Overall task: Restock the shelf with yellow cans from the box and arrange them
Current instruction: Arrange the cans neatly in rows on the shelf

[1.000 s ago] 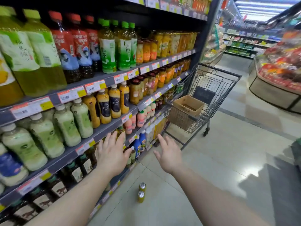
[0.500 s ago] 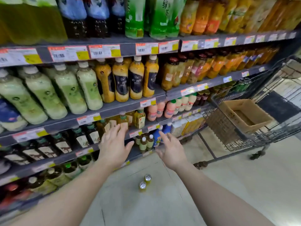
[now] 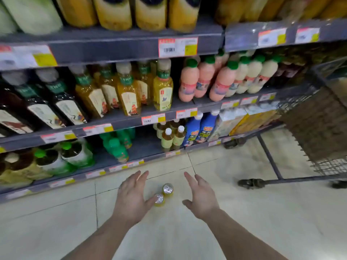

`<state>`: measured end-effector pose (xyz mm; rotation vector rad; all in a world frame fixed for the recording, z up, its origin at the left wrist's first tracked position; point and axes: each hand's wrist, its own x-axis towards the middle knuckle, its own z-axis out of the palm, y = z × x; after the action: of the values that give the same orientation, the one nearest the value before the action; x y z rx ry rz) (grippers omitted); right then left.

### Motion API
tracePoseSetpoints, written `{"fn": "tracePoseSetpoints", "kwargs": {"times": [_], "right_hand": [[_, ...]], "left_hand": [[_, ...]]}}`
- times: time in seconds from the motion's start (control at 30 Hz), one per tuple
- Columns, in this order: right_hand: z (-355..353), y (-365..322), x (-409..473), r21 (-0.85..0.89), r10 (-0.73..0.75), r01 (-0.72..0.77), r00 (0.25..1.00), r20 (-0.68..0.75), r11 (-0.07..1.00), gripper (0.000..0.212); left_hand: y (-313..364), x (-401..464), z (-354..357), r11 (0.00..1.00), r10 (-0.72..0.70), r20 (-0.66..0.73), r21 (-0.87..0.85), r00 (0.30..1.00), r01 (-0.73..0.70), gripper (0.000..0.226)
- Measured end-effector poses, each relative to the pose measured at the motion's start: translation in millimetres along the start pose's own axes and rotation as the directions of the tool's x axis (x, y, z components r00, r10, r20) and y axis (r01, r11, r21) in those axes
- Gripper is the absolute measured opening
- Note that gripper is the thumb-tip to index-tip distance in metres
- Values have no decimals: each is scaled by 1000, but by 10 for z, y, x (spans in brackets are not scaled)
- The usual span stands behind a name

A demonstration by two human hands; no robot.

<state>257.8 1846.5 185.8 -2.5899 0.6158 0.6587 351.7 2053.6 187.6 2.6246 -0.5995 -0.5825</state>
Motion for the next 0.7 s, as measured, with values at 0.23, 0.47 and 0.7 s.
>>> {"fn": "tracePoseSetpoints", "kwargs": {"times": [0.23, 0.47, 0.7], "right_hand": [[1498, 410, 1412, -76, -31, 41, 992, 119, 996, 98], [2416, 572, 2292, -227, -74, 121, 976, 202, 966, 108], [2562, 644, 2431, -226, -126, 157, 981, 147, 961, 75]], "left_hand": [[-847, 799, 1776, 996, -35, 178, 81, 983, 21, 111], [-1441, 1377, 2736, 959, 75, 326, 236, 942, -157, 116], [-1673, 1556, 3154, 919, 222, 264, 265, 939, -292, 92]]}}
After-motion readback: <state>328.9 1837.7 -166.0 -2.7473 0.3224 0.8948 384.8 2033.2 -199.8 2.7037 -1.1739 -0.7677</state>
